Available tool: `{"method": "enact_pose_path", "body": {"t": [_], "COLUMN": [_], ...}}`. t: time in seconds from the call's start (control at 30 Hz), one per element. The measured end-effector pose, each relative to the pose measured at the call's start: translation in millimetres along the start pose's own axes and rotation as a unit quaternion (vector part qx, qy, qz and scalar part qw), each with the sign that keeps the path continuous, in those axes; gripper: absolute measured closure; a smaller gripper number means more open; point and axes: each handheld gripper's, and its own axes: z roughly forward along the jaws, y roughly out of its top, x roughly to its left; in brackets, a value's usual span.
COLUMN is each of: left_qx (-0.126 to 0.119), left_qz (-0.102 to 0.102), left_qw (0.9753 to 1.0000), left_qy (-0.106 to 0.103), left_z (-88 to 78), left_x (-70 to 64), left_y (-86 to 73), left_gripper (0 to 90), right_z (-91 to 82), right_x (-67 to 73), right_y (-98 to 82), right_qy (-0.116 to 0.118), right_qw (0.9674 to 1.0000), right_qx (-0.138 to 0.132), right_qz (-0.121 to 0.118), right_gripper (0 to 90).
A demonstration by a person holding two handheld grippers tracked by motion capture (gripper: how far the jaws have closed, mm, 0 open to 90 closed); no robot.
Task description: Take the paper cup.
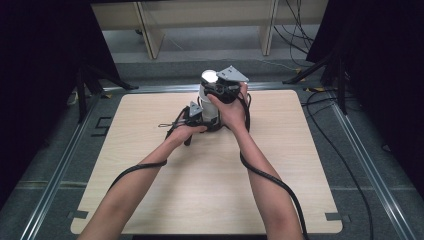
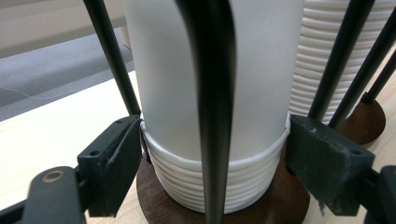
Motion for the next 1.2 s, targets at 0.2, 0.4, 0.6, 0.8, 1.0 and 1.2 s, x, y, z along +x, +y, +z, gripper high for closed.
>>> {"method": "enact_pose_path", "body": {"t": [0.2, 0.4, 0.6, 0.8, 1.0, 1.2], "left_qx": [-0.004, -0.008, -0.005, -0.015, -0.021, -0.024], "left_qz": [0.015, 0.021, 0.026, 0.03, 0.038, 0.039], "left_qw": [0.9998, 0.9996, 0.9996, 0.9994, 0.999, 0.9988], "left_qy": [0.009, 0.017, 0.008, -0.004, -0.014, -0.02], "left_z": [-6.2, -15.9, -26.6, -35.2, -45.1, -56.3], "left_x": [0.8, 6.1, 4.4, -3.7, -10.8, -15.8], "left_y": [4.1, 8.0, 10.0, 12.9, 14.5, 13.6], "left_gripper": [15.3, 14.0, 13.0, 12.0, 10.8, 10.0], "right_z": [-7.3, -15.6, -23.1, -30.4, -37.9, -46.2], "right_x": [-0.9, -4.3, -5.5, -3.4, -2.3, -3.4], "right_y": [3.0, 4.5, 6.0, 4.6, 2.0, -3.4], "right_qy": [-0.001, -0.001, 0.0, 0.008, 0.011, 0.014], "right_qw": [1.0, 0.9999, 0.9999, 0.9999, 0.9998, 0.9999], "right_qx": [-0.006, -0.013, -0.015, -0.009, -0.005, -0.005], "right_qz": [-0.005, -0.005, 0.0, 0.011, 0.013, 0.008], "right_gripper": [36.7, 36.7, 36.7, 36.7, 36.7, 36.7]}}
